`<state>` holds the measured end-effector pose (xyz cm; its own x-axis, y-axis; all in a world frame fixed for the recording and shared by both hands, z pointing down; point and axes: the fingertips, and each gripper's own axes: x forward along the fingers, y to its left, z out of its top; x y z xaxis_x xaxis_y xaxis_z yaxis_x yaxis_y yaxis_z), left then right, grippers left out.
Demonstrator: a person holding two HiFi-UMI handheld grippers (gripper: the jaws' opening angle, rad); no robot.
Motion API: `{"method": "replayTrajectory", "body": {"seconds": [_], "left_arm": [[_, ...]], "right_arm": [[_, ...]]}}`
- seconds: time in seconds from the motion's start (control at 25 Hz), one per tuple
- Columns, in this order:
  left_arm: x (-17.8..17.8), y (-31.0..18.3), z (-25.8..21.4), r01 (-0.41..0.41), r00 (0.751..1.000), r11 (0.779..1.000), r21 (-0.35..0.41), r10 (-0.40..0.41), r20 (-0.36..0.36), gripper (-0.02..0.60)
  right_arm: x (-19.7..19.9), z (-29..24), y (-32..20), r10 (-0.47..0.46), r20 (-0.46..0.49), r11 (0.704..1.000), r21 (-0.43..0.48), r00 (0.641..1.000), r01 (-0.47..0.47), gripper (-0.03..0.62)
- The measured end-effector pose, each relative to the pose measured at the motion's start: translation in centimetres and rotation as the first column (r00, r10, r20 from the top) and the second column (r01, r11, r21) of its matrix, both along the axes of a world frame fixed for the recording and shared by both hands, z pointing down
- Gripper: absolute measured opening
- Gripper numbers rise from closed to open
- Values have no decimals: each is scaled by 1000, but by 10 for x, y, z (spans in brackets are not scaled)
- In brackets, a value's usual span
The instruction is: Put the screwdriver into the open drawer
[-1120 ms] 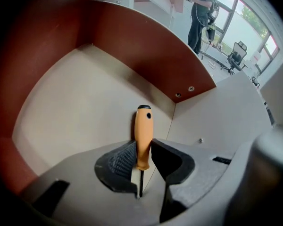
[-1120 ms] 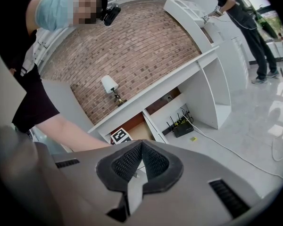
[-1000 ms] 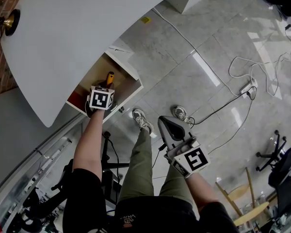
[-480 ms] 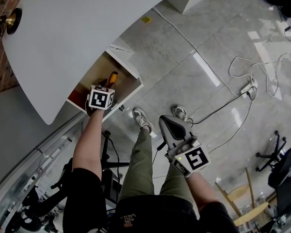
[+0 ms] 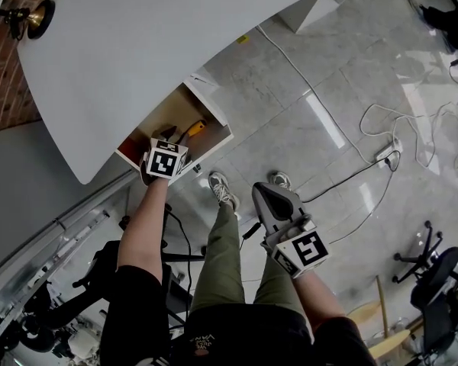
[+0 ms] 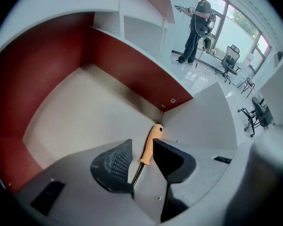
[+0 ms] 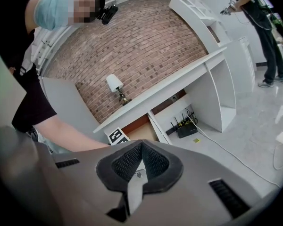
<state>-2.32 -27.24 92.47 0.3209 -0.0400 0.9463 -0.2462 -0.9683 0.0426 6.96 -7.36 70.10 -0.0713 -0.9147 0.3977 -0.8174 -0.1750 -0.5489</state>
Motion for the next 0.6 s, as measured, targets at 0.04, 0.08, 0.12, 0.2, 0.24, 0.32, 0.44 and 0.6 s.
{"method": "replayTrajectory", "body": {"seconds": [0.04, 0.08, 0.12, 0.2, 0.24, 0.32, 0.44, 0.6], "left_arm": [[2, 0, -5, -3, 1000, 1000, 16, 4, -21, 130], [4, 1, -11, -4, 999, 999, 34, 5, -39, 130], [5, 1, -16, 0, 999, 999, 50, 3, -51, 130], [3, 2, -25, 17, 998, 997, 74, -11, -69, 130], [2, 2, -27, 28, 996, 996, 80, -22, -84, 130], [1, 2, -37, 45, 993, 995, 92, -34, -115, 129], [-1, 4, -60, 45, 990, 992, 121, -28, -140, 115], [-4, 13, -98, 67, 980, 985, 159, -35, -197, 36]], "right_arm": [[0, -2, -2, -13, -3, 1000, 1, 1000, 13, -1], [0, -4, -4, -26, -6, 1000, 4, 1000, 26, -1], [0, -8, -6, -39, -8, 999, 8, 999, 39, 0], [-1, -15, -9, -65, -14, 998, 13, 998, 65, -2], [-2, -18, -10, -77, -18, 997, 15, 997, 77, -2], [-3, -24, -11, -104, -31, 994, 15, 994, 105, 0], [-5, -36, -12, -153, -58, 988, 18, 987, 154, 0], [-12, -59, -13, -214, -75, 976, 30, 974, 217, 0]]}}
